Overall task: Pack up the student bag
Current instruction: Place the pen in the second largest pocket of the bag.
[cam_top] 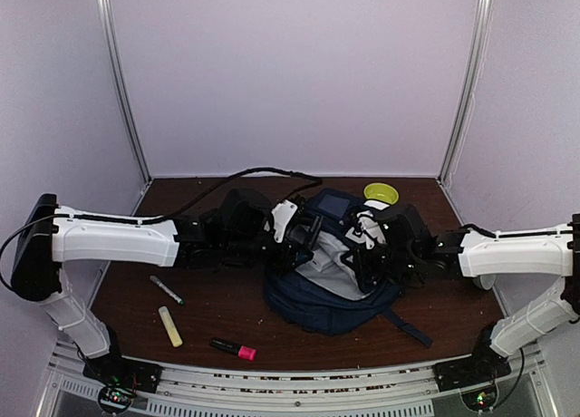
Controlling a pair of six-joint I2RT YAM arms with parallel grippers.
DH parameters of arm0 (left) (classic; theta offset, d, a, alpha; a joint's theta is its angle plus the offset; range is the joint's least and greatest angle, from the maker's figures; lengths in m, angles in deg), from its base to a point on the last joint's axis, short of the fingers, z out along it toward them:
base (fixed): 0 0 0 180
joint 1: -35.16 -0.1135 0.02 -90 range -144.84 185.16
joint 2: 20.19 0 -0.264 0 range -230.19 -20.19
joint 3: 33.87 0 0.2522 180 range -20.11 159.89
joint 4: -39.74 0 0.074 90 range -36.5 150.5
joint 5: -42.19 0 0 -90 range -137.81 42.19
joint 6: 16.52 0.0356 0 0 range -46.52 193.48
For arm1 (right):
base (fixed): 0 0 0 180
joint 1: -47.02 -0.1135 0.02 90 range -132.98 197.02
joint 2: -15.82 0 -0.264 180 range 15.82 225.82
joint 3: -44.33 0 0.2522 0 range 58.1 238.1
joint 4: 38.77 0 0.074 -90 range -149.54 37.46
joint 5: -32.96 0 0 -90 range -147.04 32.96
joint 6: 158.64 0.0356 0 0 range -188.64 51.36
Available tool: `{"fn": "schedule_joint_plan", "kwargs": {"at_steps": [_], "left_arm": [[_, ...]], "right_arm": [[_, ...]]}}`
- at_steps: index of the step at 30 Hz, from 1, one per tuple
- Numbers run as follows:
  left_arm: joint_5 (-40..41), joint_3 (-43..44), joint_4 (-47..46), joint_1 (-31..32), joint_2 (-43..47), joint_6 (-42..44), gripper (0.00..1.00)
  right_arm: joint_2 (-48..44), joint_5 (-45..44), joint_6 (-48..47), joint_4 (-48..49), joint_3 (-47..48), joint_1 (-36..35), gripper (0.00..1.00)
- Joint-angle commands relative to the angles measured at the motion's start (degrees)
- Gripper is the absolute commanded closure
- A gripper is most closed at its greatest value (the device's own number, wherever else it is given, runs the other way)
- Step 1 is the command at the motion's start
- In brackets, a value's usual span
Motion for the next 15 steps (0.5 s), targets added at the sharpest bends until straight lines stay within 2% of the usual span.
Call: {"fn": "schedule_joint_plan", "kwargs": {"at_steps": [1, 9, 15], "left_arm": [[-0.5, 1.1, -4.3, 0.4, -2.4, 1.0, 1.0], [-0.1, 3.7, -3.8, 0.4, -7.5, 1.3, 1.0], [1.2, 7.1, -3.4, 0.4, -8.7, 1.4, 1.0]], "right_arm": [[-1.8, -3.8, 6.7, 3.4, -3.7, 5.5, 1.0], [-0.1, 8.2, 10.4, 9.0, -6.6, 13.2, 1.0], [0.4, 16.2, 10.1, 13.6, -8.2, 14.7, 1.0]]}}
